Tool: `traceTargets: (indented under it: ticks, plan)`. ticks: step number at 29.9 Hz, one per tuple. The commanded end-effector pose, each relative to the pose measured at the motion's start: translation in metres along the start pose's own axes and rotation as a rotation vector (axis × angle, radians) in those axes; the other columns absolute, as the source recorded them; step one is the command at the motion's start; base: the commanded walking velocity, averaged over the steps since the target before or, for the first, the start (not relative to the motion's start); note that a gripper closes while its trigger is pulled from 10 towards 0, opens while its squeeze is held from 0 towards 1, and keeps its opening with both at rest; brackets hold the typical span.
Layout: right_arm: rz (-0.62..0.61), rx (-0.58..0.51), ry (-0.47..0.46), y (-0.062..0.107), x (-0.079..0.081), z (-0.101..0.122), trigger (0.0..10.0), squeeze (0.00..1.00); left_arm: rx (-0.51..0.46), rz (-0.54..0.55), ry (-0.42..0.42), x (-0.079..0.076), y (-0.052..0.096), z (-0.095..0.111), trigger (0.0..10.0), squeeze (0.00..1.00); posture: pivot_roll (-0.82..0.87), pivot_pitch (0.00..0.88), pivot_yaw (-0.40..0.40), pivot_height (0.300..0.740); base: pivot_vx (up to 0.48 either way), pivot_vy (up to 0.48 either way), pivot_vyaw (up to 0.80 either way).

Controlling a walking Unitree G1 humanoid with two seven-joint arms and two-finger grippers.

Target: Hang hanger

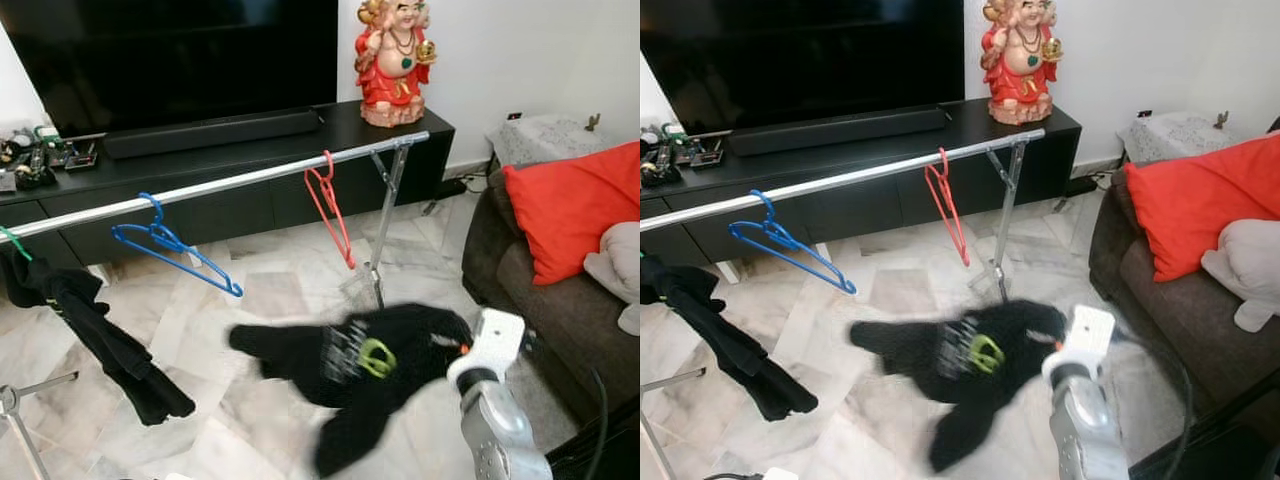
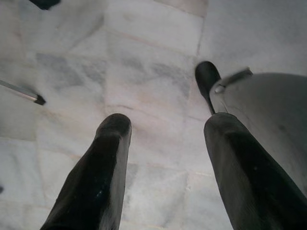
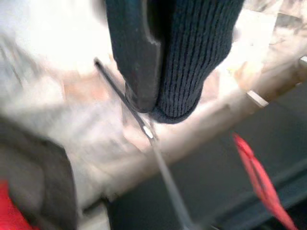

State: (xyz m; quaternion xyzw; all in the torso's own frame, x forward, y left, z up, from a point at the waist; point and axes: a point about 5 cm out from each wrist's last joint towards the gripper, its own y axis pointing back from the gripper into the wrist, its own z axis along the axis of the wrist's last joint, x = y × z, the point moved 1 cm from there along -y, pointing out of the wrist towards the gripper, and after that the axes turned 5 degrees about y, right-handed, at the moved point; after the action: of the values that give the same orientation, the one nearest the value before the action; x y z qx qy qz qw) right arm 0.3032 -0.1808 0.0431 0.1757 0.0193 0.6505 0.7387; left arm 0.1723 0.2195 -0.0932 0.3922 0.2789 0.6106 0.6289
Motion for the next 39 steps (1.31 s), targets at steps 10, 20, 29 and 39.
traceTargets:
  ticks: [10,20,29,39]
  plan:
    - [-0.089,0.333,-0.023,0.021,-0.012,-0.096,10.0,0.0,-0.021,0.066,0.052,0.005,0.002,-0.006,10.0,0.0,-0.1,0.062,0.072,0.74,0.0,0.0,0.0]
    - [-0.18,0.484,-0.049,0.052,-0.032,-0.138,10.0,0.0,-0.017,0.077,0.074,0.005,0.003,-0.01,10.0,0.0,-0.08,0.041,0.068,0.74,0.0,0.0,0.0]
    - [-0.18,0.498,-0.038,0.059,-0.037,-0.144,10.0,0.0,-0.013,0.073,0.075,0.005,0.004,-0.012,10.0,0.0,-0.09,0.023,0.069,0.74,0.0,0.0,0.8]
    - [-0.162,0.492,-0.019,0.058,-0.036,-0.143,10.0,0.0,-0.019,0.067,0.079,0.003,0.004,-0.012,10.0,0.0,-0.09,0.023,0.069,0.74,0.0,0.0,0.8]
